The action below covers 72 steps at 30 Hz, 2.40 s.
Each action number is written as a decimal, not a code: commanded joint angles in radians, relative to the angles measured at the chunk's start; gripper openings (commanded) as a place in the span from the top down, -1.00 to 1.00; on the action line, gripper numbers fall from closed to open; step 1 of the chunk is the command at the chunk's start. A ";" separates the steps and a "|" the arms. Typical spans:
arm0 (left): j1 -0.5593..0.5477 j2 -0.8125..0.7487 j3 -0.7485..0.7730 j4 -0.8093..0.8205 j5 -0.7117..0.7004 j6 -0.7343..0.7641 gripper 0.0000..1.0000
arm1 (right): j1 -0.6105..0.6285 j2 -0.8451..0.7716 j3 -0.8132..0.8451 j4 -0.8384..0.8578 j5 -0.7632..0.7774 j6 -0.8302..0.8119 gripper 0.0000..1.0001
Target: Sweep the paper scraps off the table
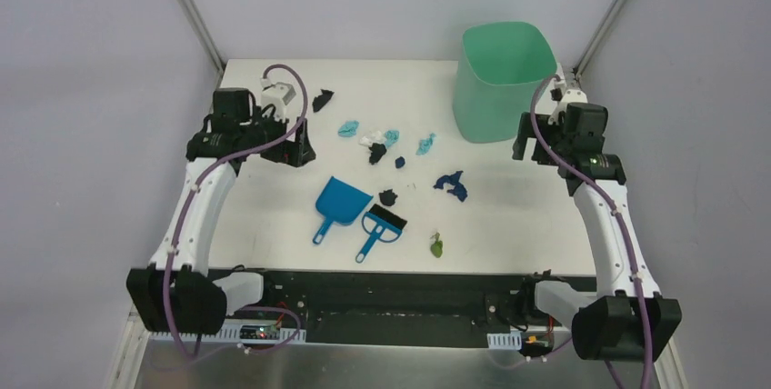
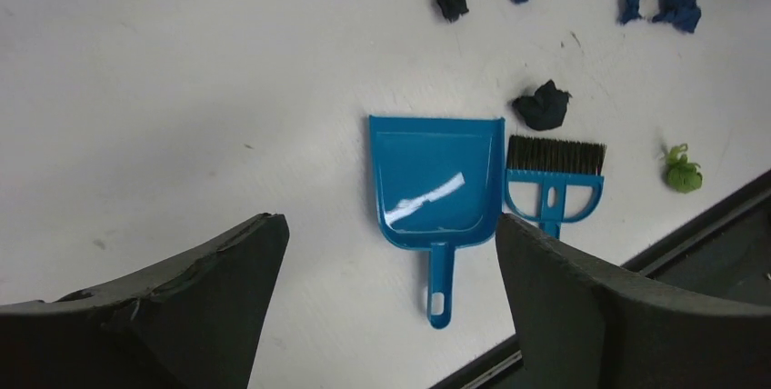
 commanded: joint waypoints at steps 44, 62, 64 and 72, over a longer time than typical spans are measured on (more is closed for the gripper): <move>0.091 0.216 0.039 -0.209 0.072 -0.026 -0.56 | 1.183 0.708 0.144 0.065 -0.050 -0.606 0.21; 0.091 0.156 0.018 -0.223 0.096 -0.019 -0.55 | 1.188 0.615 0.130 0.021 0.131 -0.461 0.07; 0.091 0.155 0.015 -0.222 0.098 -0.018 -0.55 | 1.187 0.600 0.138 -0.009 0.103 -0.438 0.11; 0.091 0.148 0.014 -0.223 0.115 -0.019 -0.56 | 1.146 0.652 0.126 0.010 -0.010 -0.414 0.22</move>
